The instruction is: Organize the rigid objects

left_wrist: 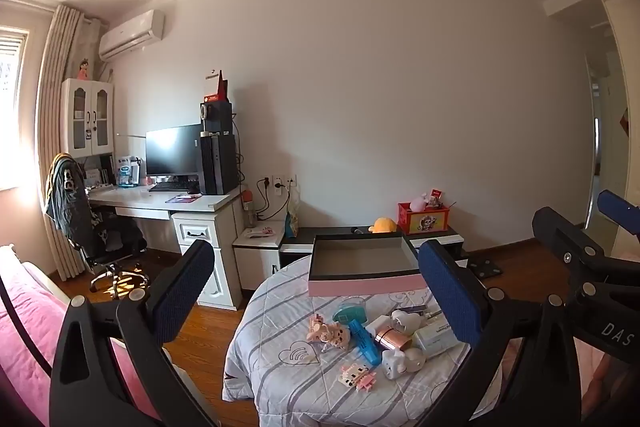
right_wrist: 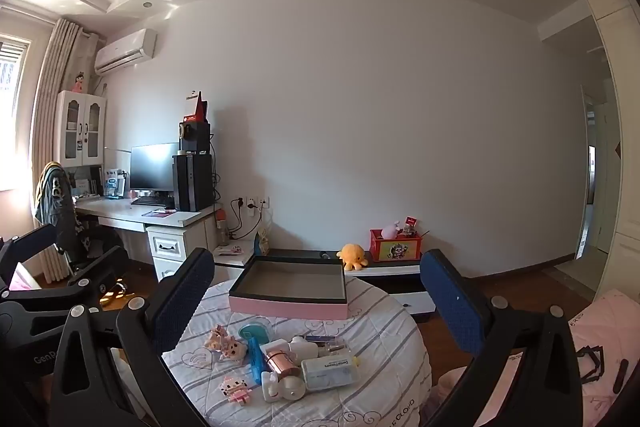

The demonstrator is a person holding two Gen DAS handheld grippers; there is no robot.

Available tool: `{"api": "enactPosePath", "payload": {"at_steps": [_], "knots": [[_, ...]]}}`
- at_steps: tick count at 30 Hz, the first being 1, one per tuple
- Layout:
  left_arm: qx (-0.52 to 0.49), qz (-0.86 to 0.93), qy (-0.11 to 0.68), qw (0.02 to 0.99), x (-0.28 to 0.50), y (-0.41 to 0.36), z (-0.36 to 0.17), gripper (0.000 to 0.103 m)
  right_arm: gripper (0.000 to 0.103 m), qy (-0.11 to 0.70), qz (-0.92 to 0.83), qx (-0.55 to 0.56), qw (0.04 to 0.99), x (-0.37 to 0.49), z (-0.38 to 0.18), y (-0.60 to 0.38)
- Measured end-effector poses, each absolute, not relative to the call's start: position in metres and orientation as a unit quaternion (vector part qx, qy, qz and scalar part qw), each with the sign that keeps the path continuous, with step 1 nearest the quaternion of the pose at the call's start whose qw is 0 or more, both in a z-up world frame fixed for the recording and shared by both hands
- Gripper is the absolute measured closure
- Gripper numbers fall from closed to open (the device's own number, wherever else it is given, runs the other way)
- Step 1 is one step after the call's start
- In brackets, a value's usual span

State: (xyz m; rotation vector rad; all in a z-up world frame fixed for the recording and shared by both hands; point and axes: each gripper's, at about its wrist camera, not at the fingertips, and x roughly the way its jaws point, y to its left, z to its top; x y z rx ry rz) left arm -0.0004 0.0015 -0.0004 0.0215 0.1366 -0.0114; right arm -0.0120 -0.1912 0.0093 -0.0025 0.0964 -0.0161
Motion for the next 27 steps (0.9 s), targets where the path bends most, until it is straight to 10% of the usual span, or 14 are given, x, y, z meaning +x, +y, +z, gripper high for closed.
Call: {"api": "enactPosePath", "payload": {"at_steps": [27], "knots": [[0.018, -0.005, 0.074, 0.997, -0.0013, 0.0041, -0.0021, 0.000, 0.000, 0.055, -0.005, -0.003, 0.998, -0.0107, 0.0067, -0.1914]]}}
